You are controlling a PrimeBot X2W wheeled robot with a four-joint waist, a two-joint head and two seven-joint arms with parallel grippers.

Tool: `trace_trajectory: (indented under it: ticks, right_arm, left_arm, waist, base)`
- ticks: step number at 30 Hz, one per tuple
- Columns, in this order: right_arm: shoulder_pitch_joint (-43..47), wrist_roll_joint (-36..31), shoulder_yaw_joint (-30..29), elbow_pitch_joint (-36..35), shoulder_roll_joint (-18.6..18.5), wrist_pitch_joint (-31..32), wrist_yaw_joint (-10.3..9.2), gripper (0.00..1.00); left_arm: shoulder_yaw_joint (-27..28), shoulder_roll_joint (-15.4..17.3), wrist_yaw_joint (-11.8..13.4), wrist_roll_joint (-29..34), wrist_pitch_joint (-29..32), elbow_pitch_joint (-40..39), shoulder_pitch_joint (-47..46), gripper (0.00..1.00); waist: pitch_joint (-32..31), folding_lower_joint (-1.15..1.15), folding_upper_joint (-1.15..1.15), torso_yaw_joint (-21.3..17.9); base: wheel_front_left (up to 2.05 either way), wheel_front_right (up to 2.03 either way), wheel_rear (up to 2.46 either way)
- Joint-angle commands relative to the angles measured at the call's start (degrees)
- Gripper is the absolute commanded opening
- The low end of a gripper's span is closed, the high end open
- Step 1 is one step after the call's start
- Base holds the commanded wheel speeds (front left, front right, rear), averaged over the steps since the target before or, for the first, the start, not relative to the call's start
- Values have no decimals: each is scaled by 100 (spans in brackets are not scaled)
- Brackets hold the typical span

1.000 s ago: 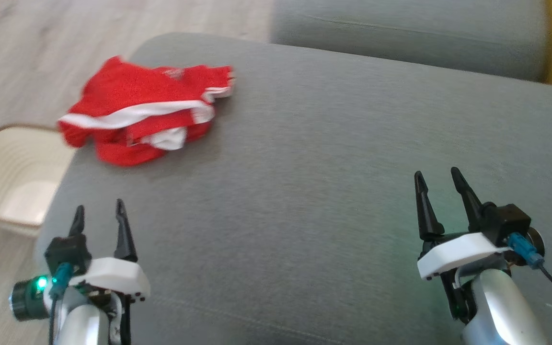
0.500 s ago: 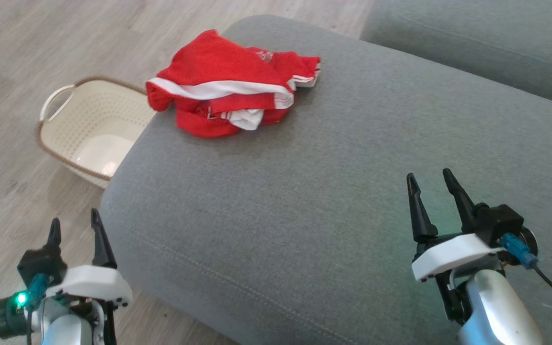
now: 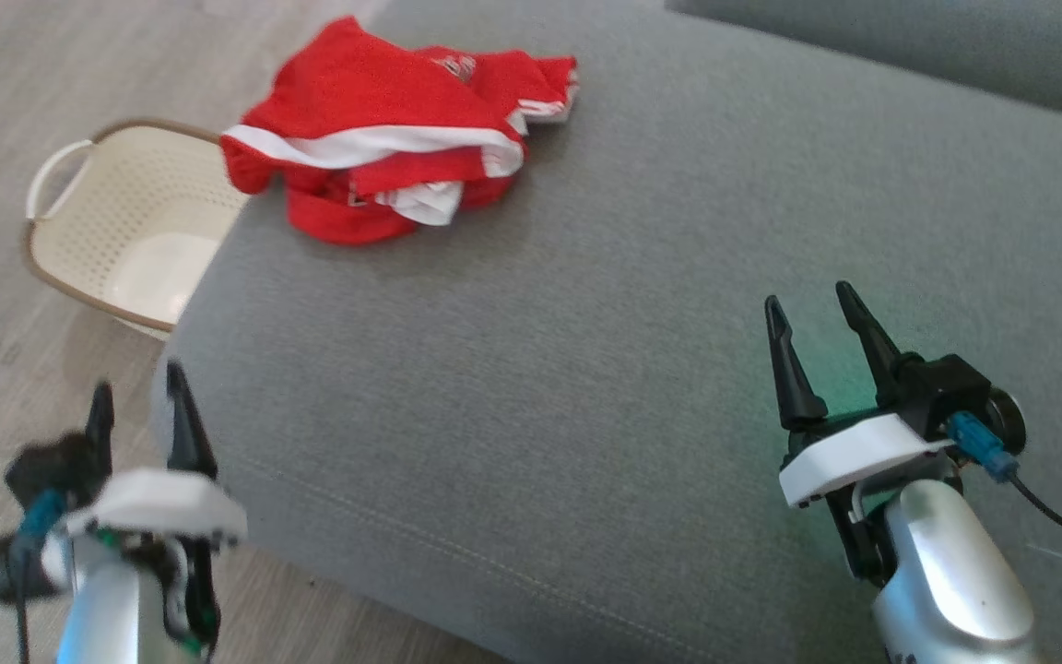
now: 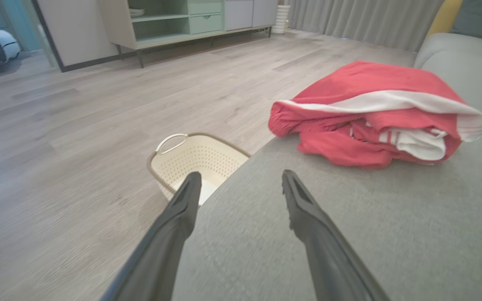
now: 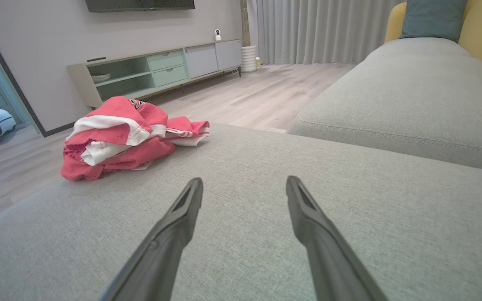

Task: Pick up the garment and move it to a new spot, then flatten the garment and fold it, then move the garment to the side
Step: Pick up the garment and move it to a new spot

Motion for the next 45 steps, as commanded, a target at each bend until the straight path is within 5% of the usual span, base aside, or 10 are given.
trace_trajectory:
  ticks: [1, 19, 36, 37, 38, 45]
  right_arm:
    - [-218, -58, 160, -190, -43, -63, -5, 100]
    - [-752, -128, 494, -566, -407, -63, -5, 100]
    - [-984, -102, 599, -664, -374, -63, -5, 100]
    - [-983, -101, 597, -672, -364, -63, -5, 100]
    - [-984, -101, 586, -683, -355, -63, -5, 100]
    - [-989, -70, 522, -691, -289, -63, -5, 100]
  left_arm:
    - [235, 102, -39, -5, -70, -129, -374, 100]
    - [566, 479, -824, 27, -70, 1091, -2691, 100]
    - [67, 1133, -934, -116, -32, 3465, -4341, 100]
    - [57, 1154, -935, -122, -19, 3615, -4407, 42]
    - [40, 1172, -935, -120, -20, 3734, -4468, 0]
    - [-81, 1248, -934, -86, -51, 4170, -4712, 0]
  waist:
    - [222, 0, 0, -191]
    - [1394, 0, 0, -934]
    - [1840, 0, 0, -1374]
    - [1846, 0, 0, -1391]
    - [1851, 0, 0, -1406]
    - [1761, 0, 0, -1486]
  base:
    - [0, 0, 0]
    - [0, 0, 0]
    - [0, 0, 0]
    - [0, 0, 0]
    - [0, 0, 0]
    - [0, 0, 0]
